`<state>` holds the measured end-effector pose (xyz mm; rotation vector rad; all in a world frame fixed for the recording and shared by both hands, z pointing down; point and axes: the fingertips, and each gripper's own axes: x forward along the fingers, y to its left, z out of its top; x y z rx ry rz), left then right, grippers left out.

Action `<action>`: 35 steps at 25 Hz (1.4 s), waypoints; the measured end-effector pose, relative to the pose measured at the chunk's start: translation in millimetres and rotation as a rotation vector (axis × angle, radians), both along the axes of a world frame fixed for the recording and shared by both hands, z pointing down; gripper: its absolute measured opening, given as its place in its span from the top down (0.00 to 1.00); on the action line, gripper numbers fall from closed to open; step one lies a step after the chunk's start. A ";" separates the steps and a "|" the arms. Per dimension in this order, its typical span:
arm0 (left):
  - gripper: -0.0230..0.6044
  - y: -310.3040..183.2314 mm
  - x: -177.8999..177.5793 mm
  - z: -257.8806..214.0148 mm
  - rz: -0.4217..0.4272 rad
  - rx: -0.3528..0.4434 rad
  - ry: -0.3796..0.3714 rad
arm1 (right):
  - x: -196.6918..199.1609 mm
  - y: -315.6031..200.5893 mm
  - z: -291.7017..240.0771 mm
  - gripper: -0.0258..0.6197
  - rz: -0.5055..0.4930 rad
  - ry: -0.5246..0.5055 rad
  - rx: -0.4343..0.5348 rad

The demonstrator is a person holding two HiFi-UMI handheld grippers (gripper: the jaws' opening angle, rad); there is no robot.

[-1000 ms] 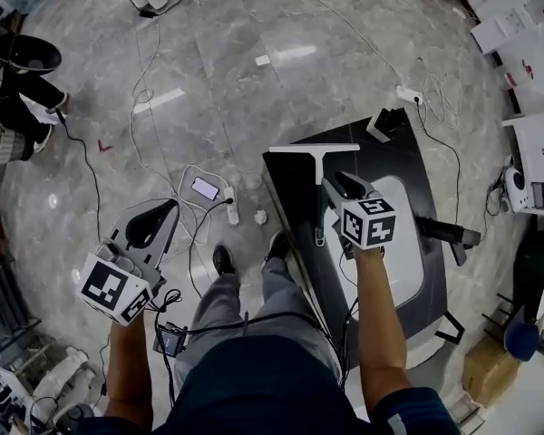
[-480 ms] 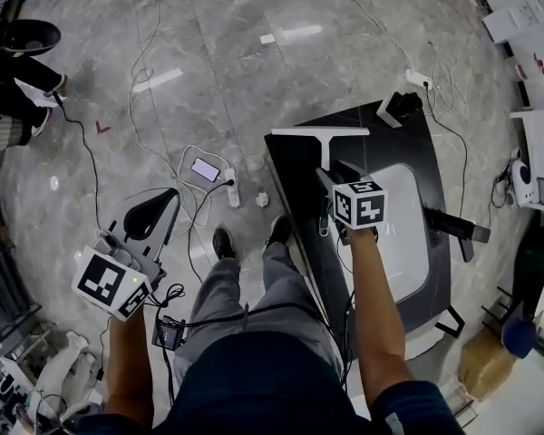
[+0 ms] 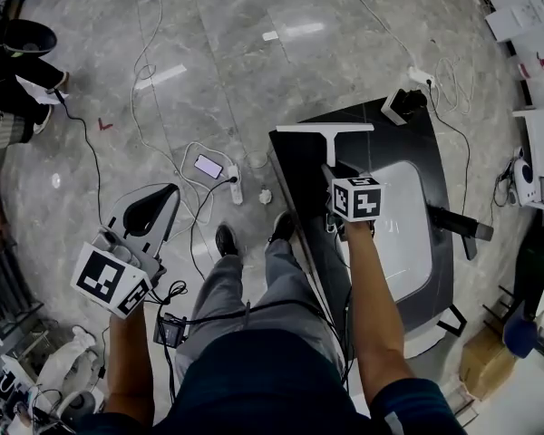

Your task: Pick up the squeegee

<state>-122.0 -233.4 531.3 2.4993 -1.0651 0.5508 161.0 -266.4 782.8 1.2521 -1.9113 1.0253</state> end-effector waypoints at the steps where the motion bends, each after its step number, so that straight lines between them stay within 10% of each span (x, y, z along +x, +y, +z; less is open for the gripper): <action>1: 0.95 -0.3 -0.8 -1.4 0.000 0.002 0.000 | 1.4 -0.2 0.1 0.78 0.019 -0.001 -0.004; 35: 0.95 26.4 -58.7 -123.8 -0.002 0.233 -0.014 | 6.8 12.3 -291.5 0.81 0.179 -0.220 0.446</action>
